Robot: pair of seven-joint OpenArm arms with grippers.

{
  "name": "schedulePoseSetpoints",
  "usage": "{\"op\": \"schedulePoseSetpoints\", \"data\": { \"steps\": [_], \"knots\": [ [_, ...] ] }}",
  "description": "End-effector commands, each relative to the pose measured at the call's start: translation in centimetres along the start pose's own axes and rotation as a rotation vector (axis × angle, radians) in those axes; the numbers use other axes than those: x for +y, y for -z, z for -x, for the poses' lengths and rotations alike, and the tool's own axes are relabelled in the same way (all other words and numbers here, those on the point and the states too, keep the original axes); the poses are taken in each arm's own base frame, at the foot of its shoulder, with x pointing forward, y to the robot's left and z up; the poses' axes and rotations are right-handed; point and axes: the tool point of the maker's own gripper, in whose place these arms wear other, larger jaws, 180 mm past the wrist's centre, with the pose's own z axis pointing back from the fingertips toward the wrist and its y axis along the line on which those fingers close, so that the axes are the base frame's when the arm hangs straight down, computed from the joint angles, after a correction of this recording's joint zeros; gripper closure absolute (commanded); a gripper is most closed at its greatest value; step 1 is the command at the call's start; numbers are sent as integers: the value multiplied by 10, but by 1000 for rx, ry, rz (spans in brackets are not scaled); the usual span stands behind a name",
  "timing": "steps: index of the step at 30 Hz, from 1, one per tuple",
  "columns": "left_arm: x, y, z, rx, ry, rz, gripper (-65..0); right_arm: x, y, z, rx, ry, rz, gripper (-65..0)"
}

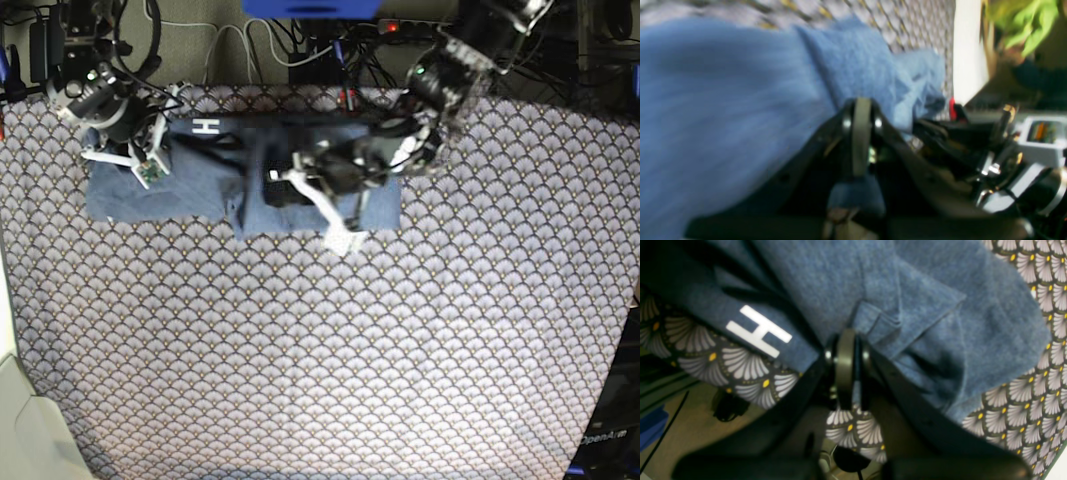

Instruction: Fold the T-shirt properly

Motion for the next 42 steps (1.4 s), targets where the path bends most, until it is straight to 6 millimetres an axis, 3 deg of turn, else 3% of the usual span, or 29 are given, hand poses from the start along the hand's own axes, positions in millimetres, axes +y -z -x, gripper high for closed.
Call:
{"op": "schedulePoseSetpoints", "data": {
  "steps": [1, 6, 10, 14, 17, 20, 24, 27, 29, 32, 34, 37, 42],
  "knots": [
    [-12, 4, -5, -8, 11, 36, -5, -4, -3, -7, -28, -2, 10, 0],
    [-30, 31, 0, 28, 0, 71, -5, -3, -3, -6, -26, -1, 9, 0],
    [-62, 45, -13, 9, -9, 140, -5, -3, -3, -6, -27, -2, 9, 0],
    [-82, 36, -28, -35, 24, 190, -5, -6, -5, -5, -25, -3, 17, 0],
    [-78, 18, -38, -64, 76, 182, -6, -6, -5, -4, -22, -1, 17, 0],
    [-68, 2, -42, -76, 120, 159, -10, -6, -4, -5, -24, 0, 17, -35],
    [-60, -15, -38, -68, 111, 162, -30, -4, -4, -5, -23, -1, 12, -166],
    [-53, -27, -42, -64, 69, 178, -132, -6, -5, -7, -28, -1, 19, -285],
    [-44, -41, -58, -101, 28, 180, -238, -9, -6, -6, -27, -5, 26, -326],
    [-19, -68, -74, -161, -9, 133, -379, -24, -13, -5, -31, 9, 70, -337],
    [0, -87, -85, -214, -22, 86, -424, -35, -18, -4, -33, 21, 105, -337],
    [37, -114, -94, -269, -54, -7, -426, -59, -27, -8, -51, 43, 172, -337],
    [85, -134, -83, -256, -62, -149, -426, -103, -41, -11, -71, 104, 288, -337]
  ]
}}
